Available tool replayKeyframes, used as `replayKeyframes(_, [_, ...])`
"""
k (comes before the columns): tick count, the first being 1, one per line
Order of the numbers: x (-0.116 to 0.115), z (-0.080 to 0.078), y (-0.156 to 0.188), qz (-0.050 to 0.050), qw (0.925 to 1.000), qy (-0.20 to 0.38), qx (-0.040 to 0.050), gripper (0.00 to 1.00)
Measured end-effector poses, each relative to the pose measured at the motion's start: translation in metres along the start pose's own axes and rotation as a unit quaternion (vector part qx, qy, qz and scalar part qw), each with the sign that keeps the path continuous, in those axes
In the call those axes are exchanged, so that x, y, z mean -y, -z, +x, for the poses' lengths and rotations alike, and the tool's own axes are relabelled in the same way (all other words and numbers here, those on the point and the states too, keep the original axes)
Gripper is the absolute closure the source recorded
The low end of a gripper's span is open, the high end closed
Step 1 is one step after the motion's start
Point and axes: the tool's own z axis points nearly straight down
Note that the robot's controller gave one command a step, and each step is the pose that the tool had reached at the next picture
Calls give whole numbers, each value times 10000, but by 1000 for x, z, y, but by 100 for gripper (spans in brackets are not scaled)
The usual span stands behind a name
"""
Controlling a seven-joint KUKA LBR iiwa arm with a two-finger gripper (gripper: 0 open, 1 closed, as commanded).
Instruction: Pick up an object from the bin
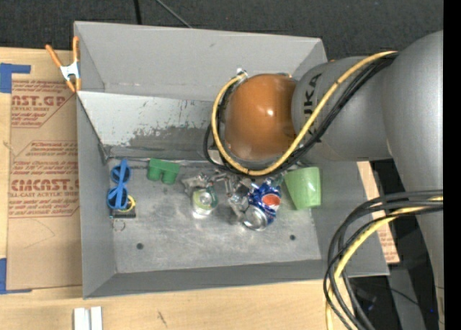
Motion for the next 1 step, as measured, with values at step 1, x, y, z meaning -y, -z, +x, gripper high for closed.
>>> replayKeyframes(1, [-1, -3, 2, 1, 10000, 10, 19, 100])
